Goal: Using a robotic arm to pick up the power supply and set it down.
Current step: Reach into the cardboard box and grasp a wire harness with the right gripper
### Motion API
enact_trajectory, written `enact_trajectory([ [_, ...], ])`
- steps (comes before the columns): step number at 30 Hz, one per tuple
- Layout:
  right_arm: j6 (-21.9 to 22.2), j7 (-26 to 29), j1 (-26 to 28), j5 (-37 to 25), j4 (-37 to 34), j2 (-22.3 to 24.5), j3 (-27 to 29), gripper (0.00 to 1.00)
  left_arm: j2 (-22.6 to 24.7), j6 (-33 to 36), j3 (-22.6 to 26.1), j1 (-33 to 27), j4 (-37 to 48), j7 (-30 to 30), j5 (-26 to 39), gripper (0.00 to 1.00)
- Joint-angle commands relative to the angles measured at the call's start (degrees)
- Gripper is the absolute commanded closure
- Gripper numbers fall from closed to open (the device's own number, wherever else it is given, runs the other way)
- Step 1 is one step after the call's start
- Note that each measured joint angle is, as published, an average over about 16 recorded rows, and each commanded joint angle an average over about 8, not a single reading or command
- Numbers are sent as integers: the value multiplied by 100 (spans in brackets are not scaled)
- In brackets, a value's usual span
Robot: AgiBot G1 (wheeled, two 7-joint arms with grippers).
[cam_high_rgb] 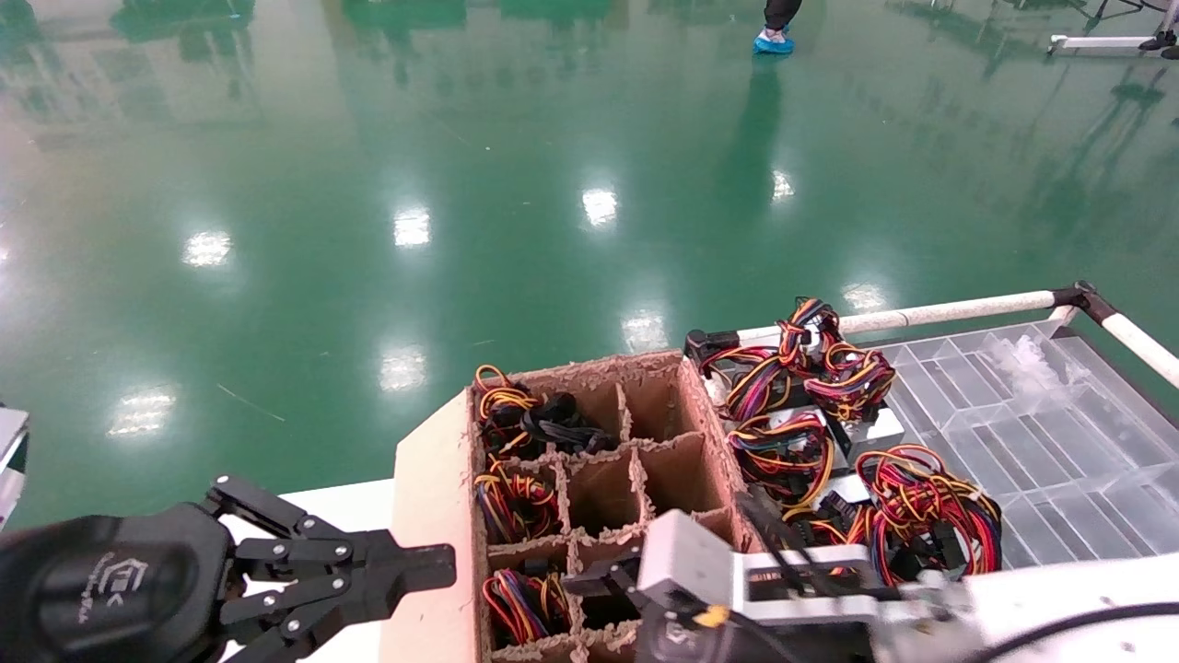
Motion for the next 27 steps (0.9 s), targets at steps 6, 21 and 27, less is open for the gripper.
enact_trajectory([
  [6, 225, -61, 231, -362, -506, -559, -210, 100, 0, 0, 1, 0, 0, 0, 0, 0],
  [21, 134, -514, 529, -561, -1386, -999, -368, 100, -1, -1, 2, -1, 0, 1, -1, 0],
  [27, 114, -621, 585, -594, -1578, -1042, -383, 100, -1, -1, 2, -1, 0, 1, -2, 0],
])
